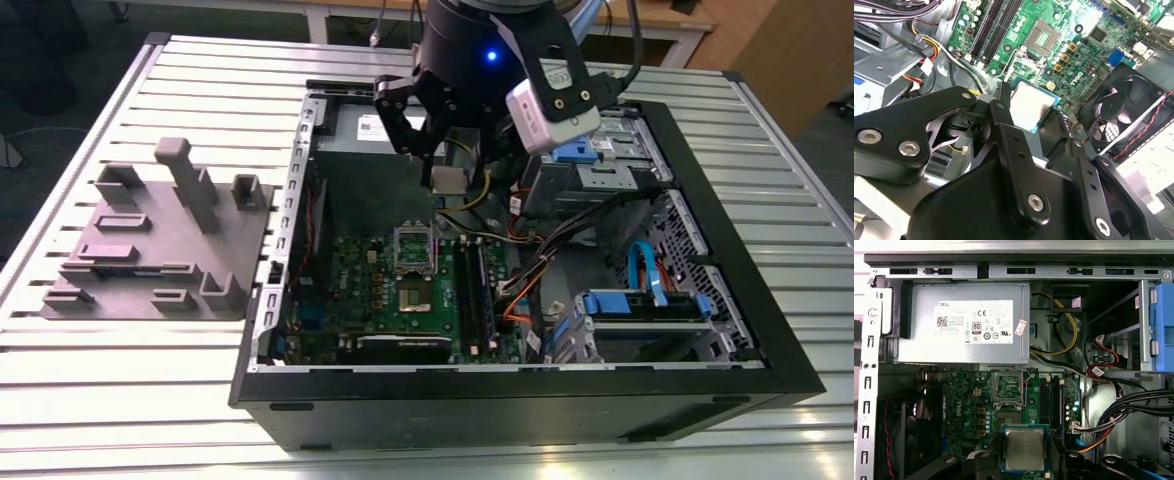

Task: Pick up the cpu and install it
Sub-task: 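Place the cpu into insertion slot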

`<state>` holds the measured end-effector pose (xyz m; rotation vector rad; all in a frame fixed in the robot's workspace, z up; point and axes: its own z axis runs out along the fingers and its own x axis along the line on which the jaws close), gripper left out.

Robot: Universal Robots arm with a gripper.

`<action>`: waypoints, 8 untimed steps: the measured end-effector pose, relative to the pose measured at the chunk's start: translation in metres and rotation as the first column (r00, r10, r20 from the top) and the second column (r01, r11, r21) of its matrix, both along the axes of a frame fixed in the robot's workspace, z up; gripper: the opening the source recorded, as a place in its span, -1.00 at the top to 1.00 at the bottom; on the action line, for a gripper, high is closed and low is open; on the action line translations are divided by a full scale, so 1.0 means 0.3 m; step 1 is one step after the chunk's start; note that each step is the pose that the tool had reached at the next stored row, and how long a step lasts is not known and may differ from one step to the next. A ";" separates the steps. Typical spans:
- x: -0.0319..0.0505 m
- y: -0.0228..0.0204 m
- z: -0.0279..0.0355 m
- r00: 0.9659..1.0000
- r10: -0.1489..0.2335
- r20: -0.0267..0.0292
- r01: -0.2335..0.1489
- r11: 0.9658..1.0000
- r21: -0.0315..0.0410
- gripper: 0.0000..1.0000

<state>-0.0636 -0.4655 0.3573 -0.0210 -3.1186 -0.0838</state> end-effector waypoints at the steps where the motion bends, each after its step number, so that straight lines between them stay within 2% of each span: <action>1: 0.000 0.000 -0.001 1.000 0.000 0.000 0.000 1.000 0.000 0.06; 8: 0.000 -0.002 -0.004 1.000 0.000 0.000 0.000 1.000 0.000 0.06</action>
